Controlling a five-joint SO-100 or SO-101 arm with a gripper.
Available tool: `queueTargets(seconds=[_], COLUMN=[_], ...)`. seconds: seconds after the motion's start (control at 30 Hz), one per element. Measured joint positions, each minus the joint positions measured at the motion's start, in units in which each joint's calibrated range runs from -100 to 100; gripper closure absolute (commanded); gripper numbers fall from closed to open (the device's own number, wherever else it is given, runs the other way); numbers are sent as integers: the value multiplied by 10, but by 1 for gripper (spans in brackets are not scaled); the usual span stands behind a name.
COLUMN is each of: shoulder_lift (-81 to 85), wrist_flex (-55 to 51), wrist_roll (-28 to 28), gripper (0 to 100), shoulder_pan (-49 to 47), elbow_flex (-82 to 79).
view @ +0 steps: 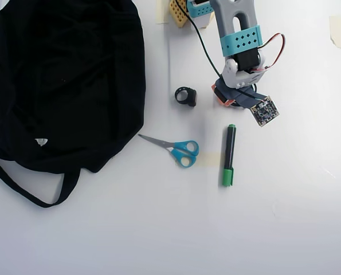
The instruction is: Put the cable into the black bag
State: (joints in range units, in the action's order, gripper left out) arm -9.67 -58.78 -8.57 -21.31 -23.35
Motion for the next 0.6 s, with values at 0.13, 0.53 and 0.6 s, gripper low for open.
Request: queueTargets(seconds=[0.13, 0.53, 0.6], shoulder_lift=[0, -1, -1], wrist_flex=[0, -1, -9], wrist_roll=[0, 26, 27], gripper=[98, 98, 98], shoulder_pan=[0, 2, 2], elbow_flex=[0, 54, 73])
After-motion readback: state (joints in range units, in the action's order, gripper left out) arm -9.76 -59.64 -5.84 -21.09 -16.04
